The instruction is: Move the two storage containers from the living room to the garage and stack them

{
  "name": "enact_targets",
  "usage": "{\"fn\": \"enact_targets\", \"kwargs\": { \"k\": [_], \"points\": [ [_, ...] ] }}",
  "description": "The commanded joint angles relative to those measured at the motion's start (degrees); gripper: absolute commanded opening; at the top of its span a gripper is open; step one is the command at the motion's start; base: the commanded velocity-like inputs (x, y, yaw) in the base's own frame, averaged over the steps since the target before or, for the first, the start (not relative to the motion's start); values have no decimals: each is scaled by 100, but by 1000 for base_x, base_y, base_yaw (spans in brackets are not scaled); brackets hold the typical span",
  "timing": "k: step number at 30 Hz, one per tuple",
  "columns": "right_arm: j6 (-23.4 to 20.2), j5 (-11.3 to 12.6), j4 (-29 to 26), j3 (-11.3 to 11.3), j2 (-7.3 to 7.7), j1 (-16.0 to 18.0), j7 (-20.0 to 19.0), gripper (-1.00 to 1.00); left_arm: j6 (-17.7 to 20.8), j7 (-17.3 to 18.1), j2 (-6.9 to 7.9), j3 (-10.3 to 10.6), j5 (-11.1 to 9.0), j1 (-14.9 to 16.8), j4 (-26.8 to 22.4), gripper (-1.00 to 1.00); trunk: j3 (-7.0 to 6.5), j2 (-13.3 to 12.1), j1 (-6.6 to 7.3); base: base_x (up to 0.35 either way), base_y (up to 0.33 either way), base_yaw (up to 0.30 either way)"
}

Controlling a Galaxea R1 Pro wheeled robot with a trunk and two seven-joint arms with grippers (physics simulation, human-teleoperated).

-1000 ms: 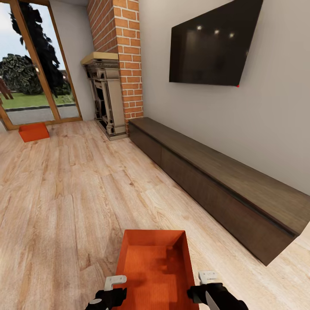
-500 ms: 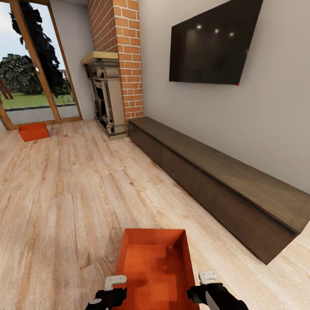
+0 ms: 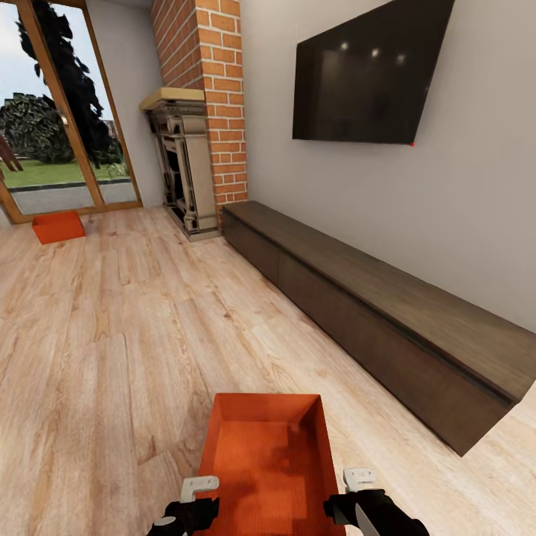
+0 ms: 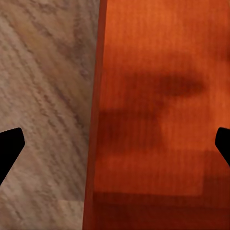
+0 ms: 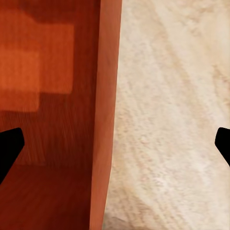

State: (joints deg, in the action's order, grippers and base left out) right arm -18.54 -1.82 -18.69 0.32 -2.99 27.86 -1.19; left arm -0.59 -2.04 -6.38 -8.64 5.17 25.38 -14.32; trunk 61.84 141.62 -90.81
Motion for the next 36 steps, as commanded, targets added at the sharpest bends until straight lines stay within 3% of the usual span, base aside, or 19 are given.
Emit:
{"fn": "enact_targets", "kwargs": {
  "k": [1,8,12,26,30,36],
  "points": [
    [-35,-20,-12,3,0,0,-13,100,-8,-7,-4,-42,54,2,0,100,5,2,1,0,0,0],
    [-35,-20,-12,3,0,0,-13,100,-10,-7,-5,-42,54,2,-2,100,5,2,1,0,0,0],
    [-35,-20,-12,3,0,0,-13,100,-9,-7,-4,-42,54,2,-2,100,77,162,-87,0,0,0],
    [-35,-29,-12,3,0,0,-13,100,-11,-7,-6,-42,54,2,-2,100,77,162,-87,0,0,0],
    [-35,-29,-12,3,0,0,-13,100,-11,-7,-4,-42,54,2,-1,100,165,168,-97,0,0,0],
    [88,-21,-7,5,0,0,-13,100,-11,-7,-4,-42,54,2,-5,100,165,168,-97,0,0,0]
  ]
}}
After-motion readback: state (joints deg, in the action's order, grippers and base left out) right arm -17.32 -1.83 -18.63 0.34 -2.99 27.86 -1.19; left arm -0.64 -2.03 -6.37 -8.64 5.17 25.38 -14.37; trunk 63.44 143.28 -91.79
